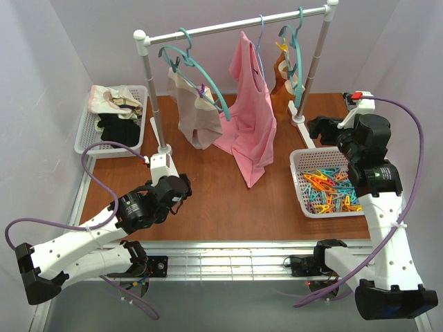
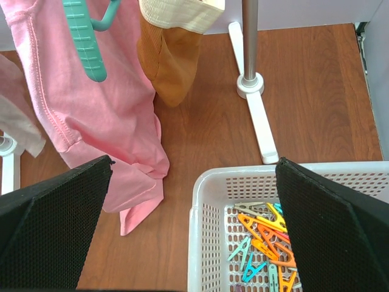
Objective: Clip the underwear to the hanger
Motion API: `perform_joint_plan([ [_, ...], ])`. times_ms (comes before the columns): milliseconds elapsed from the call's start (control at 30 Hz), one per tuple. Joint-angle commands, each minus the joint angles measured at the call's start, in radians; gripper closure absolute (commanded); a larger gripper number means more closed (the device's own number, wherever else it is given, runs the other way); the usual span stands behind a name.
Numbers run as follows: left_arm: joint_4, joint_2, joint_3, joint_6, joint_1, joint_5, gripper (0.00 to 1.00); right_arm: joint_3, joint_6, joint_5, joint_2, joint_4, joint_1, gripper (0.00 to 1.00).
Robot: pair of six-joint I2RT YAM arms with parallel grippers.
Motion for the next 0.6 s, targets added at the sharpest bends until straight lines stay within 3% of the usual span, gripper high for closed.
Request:
perform_joint_plan([
  [0,-0.015,-0.006,0.045,0.002,0.0,-0.025,0.18,0.017,-0.009,-0.02,-0.017,-0.01,-0.014,0.01],
  [567,-0.038,-0.001,0.033,0.002,0.0,-0.009,0.19,0.002,-0.016,-0.031,-0.033,-0.015,-0.04,0.01],
])
